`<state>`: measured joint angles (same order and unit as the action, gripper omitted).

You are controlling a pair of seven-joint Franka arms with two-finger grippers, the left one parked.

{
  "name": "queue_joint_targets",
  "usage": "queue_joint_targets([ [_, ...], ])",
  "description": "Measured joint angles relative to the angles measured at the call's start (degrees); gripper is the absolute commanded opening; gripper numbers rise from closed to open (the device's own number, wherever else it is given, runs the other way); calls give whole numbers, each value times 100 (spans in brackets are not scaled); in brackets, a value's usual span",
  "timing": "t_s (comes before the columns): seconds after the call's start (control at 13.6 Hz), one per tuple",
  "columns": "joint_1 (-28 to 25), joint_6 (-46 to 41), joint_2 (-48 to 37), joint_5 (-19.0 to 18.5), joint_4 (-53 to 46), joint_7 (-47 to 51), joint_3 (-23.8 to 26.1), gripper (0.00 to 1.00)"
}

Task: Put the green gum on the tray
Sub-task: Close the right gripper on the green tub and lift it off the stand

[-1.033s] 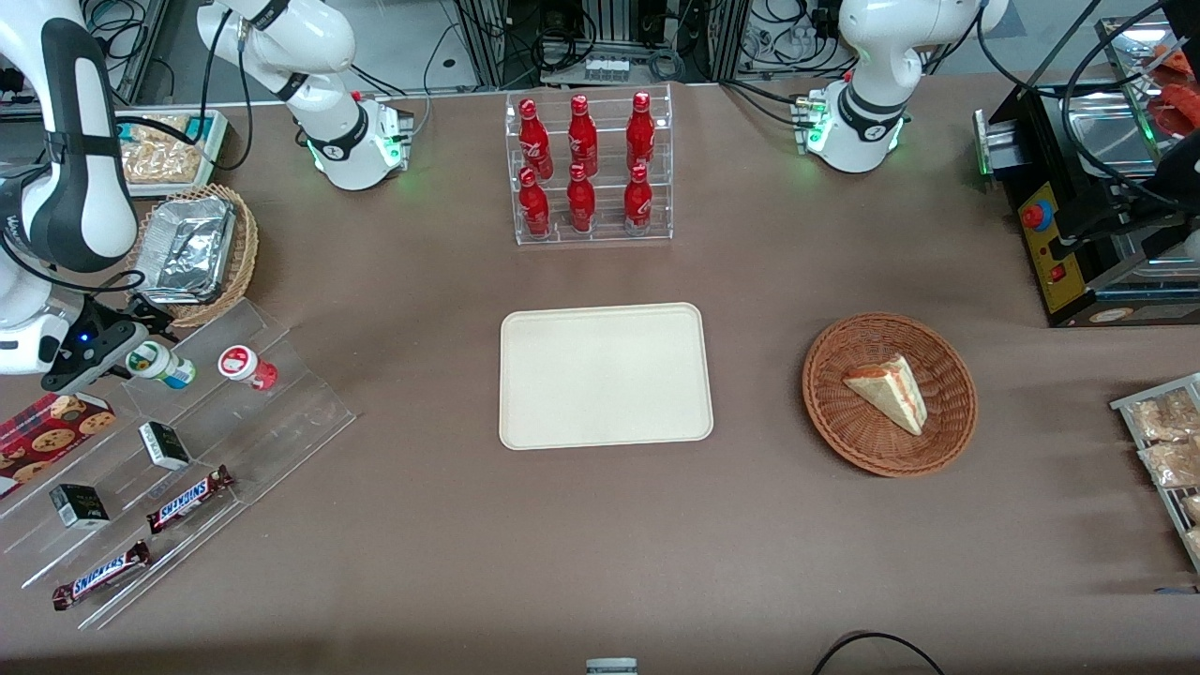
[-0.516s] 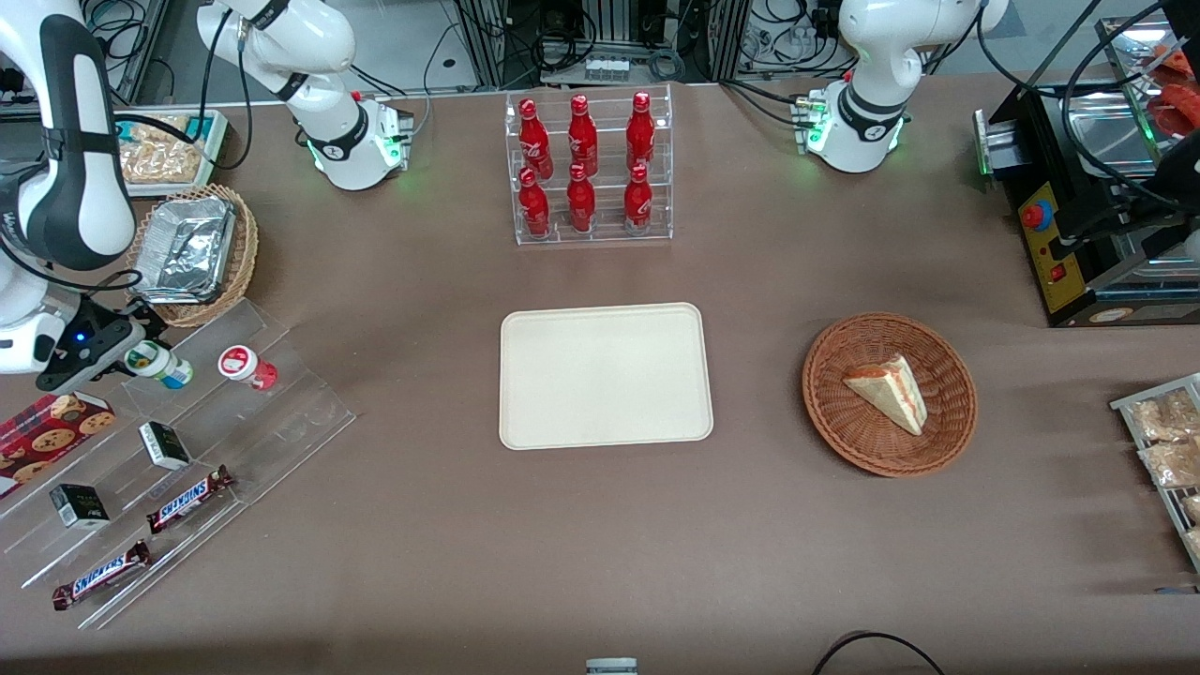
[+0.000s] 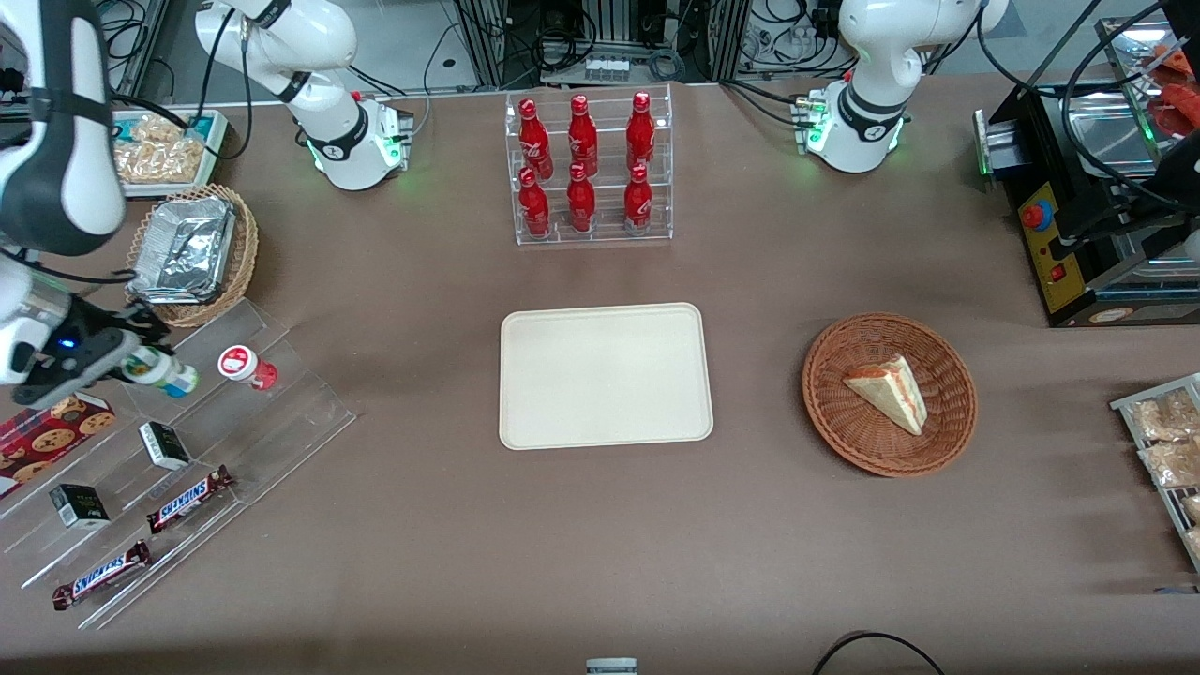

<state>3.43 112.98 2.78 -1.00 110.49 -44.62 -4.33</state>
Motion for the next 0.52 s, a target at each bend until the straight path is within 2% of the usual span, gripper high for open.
queue_joint_targets([
  [0.22, -778, -14, 116, 35, 0, 1225, 18, 0],
  [0.52, -1779, -18, 468, 483, -1, 2964, 29, 0],
])
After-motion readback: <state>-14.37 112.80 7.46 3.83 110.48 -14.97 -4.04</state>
